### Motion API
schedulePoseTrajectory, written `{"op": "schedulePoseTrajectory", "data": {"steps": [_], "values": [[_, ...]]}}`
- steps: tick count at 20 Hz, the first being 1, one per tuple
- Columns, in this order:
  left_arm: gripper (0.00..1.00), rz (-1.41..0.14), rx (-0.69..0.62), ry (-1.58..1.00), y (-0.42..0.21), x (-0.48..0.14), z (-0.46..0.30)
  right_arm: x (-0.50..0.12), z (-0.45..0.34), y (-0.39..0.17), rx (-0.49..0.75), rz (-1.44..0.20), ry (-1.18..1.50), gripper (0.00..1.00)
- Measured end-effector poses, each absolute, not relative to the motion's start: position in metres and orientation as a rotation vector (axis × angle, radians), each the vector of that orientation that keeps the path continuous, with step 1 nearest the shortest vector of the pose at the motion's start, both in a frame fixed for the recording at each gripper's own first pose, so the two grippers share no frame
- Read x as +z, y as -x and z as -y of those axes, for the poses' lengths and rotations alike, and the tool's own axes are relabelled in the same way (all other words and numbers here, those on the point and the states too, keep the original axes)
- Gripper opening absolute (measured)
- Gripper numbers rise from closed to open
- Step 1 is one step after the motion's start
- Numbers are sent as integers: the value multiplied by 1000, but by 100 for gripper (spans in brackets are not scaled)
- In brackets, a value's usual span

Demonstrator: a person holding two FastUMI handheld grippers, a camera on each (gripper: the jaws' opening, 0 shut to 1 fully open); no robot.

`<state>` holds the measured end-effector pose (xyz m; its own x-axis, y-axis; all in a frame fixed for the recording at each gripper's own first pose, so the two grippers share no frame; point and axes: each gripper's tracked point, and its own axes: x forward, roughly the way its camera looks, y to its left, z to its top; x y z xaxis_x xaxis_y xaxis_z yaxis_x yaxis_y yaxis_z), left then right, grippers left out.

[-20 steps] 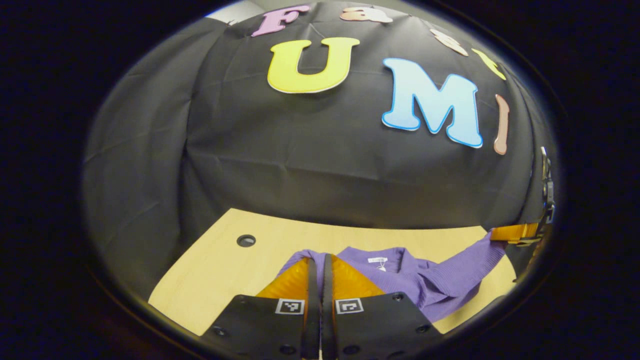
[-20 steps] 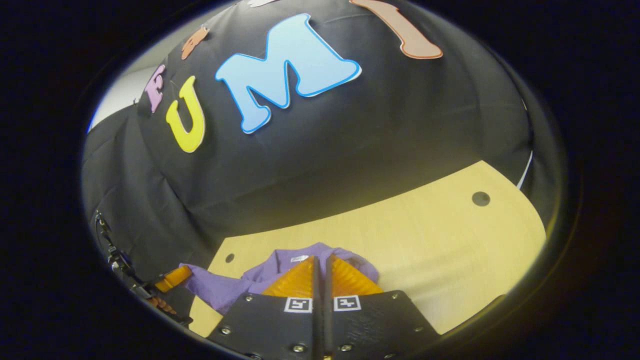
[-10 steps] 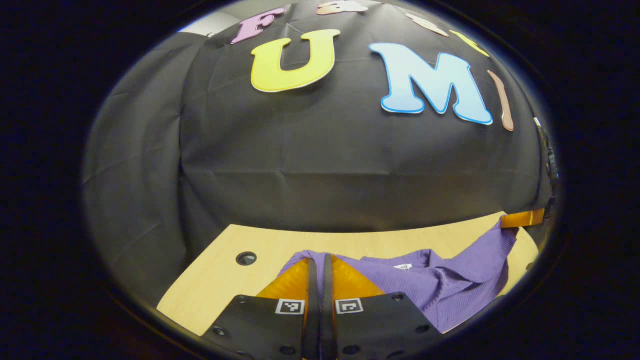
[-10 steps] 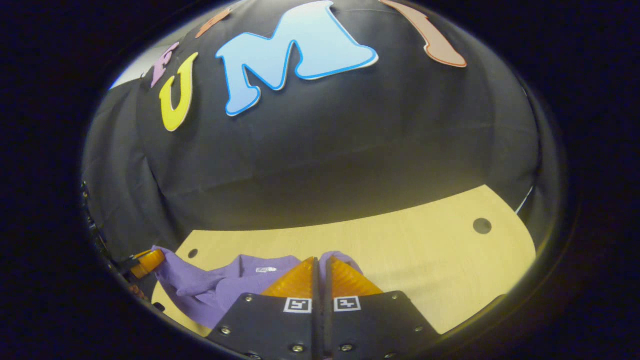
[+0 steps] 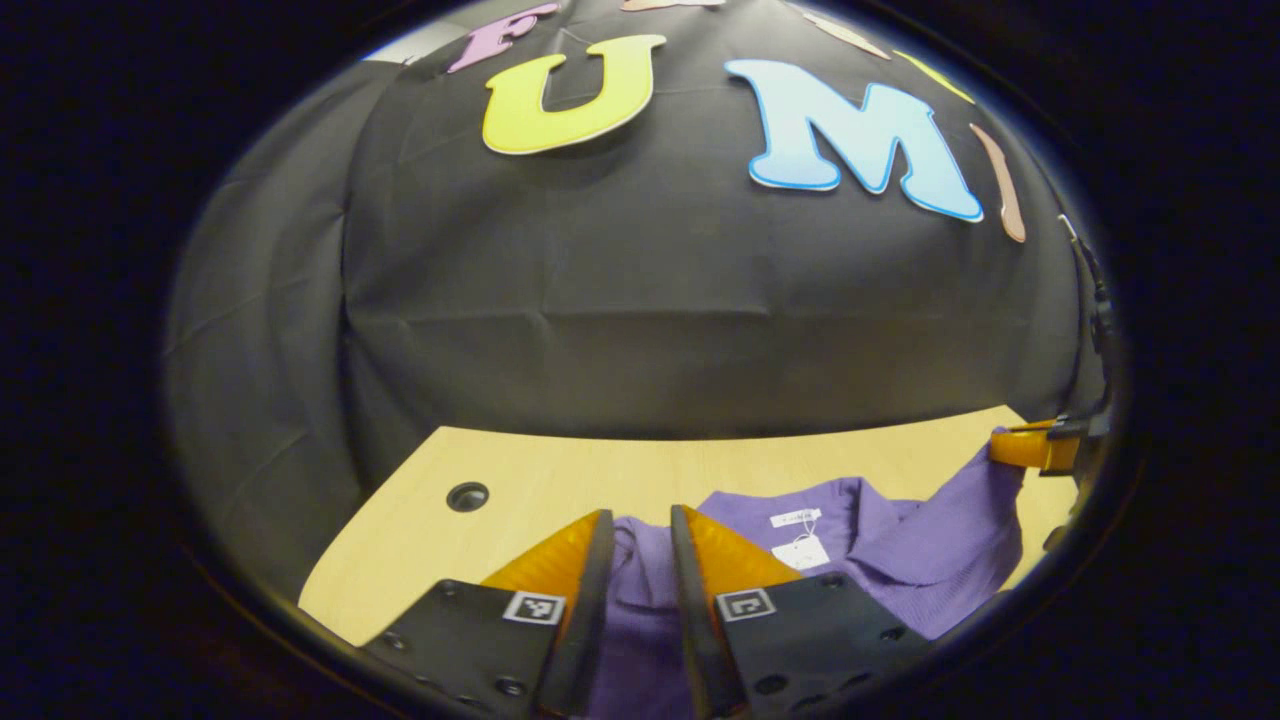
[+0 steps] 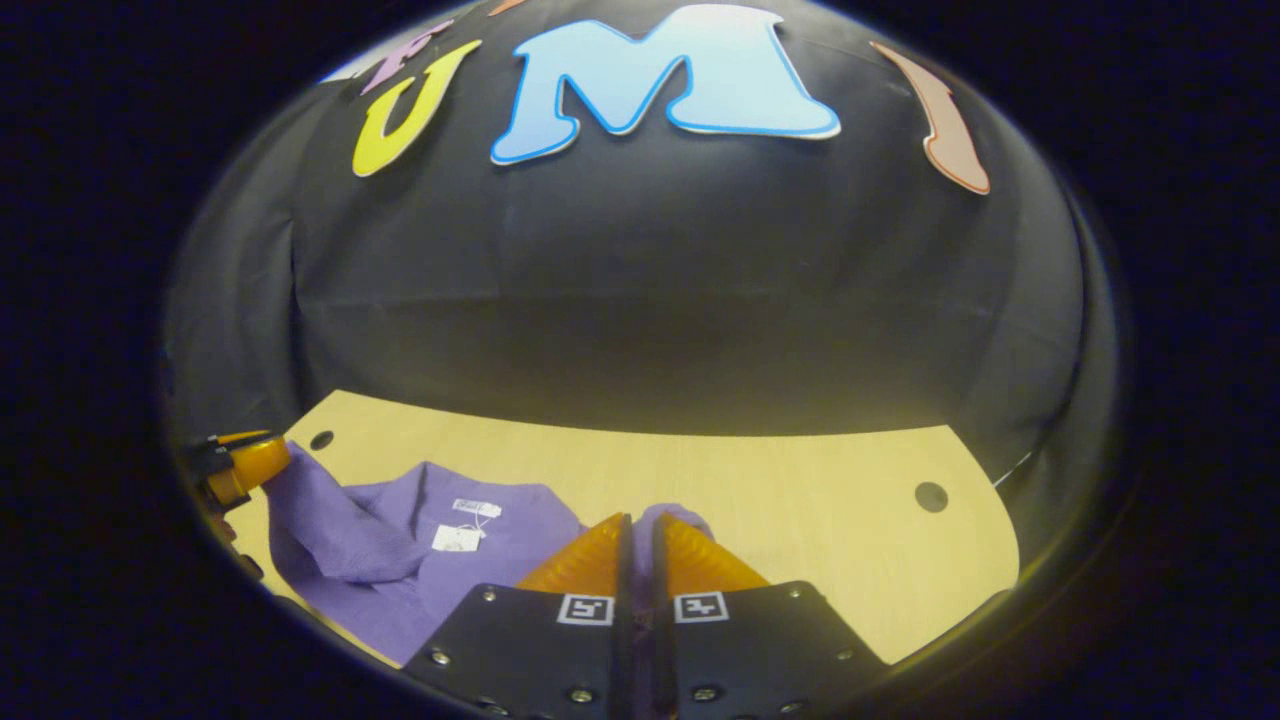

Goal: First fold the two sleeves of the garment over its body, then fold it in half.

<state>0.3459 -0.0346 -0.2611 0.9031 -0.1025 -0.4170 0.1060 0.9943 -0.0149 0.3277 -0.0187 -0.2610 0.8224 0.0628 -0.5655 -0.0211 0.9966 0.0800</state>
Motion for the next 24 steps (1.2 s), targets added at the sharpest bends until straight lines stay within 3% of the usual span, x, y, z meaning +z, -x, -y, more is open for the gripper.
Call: {"op": "schedulePoseTrajectory", "data": {"steps": [1, 2, 3, 4, 5, 8, 9, 11, 13, 24], "values": [[53, -427, -116, 3, -343, -257, 36, -258, 18, -325, 43, -605, -54, 14], [64, -424, -122, 9, -339, -252, 38, -254, 18, -323, 40, -601, -38, 16], [75, -416, -124, 10, -337, -247, 38, -249, 18, -322, 30, -592, -22, 28], [77, -402, -125, 12, -335, -239, 36, -241, 19, -320, 26, -576, -12, 30], [79, -390, -128, 17, -331, -231, 36, -232, 20, -318, 13, -563, -6, 53], [84, -358, -135, 43, -319, -208, 29, -204, 20, -309, -7, -522, -9, 62], [83, -346, -136, 52, -313, -200, 26, -194, 21, -304, -19, -508, -8, 77], [86, -325, -147, 67, -300, -185, 22, -175, 21, -293, -38, -478, -7, 80], [96, -293, -157, 71, -285, -165, 17, -156, 17, -278, -53, -448, -2, 79], [94, -171, -206, 44, -176, -83, -10, -46, -26, -167, -72, -233, 7, 80]]}}
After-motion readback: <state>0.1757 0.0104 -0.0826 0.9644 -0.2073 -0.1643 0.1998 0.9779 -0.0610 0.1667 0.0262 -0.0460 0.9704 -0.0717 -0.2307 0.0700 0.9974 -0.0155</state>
